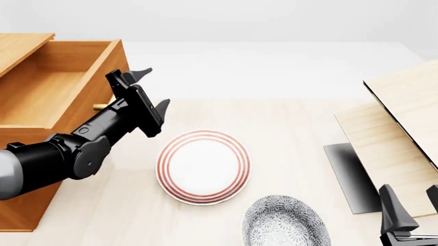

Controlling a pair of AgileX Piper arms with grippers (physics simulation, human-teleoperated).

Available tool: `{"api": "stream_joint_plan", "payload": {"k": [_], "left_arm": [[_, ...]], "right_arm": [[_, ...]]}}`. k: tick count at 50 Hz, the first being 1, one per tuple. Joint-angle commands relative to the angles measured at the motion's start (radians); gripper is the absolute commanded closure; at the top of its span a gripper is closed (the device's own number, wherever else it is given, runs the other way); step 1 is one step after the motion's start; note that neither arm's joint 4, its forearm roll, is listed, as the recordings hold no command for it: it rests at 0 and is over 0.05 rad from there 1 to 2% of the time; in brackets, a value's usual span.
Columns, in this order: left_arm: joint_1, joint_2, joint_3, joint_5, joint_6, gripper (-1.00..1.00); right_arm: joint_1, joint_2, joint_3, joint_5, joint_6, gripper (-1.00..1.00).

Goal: Close the top drawer of the cabinet.

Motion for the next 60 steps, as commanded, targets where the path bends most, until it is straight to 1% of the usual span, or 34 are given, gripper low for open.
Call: {"api": "stream_joint_plan", "payload": {"k": [1,12,16,17,36,44,52,60], "left_arm": [[0.069,-0.012,0.02,0.003,0.031,-1.0],[0.121,-0.01,0.032,-0.005,0.042,-1.0],[0.146,0.007,0.044,-0.028,0.057,-1.0],[0.288,0.018,0.065,-0.067,0.082,-1.0],[0.348,0.039,0.078,-0.101,0.096,-1.0],[0.391,0.038,0.087,-0.109,0.095,-1.0],[0.448,0.031,0.058,-0.1,0.084,-1.0],[0.498,0.001,0.049,-0.081,0.064,-1.0]], "right_arm": [[0.0,0.0,0.0,0.0,0.0,-1.0],[0.0,0.0,0.0,0.0,0.0,-1.0],[0.0,0.0,0.0,0.0,0.0,-1.0],[0.0,0.0,0.0,0.0,0.0,-1.0],[0.0,0.0,0.0,0.0,0.0,-1.0],[0.0,0.0,0.0,0.0,0.0,-1.0],[0.0,0.0,0.0,0.0,0.0,-1.0],[0.0,0.0,0.0,0.0,0.0,-1.0]]}}
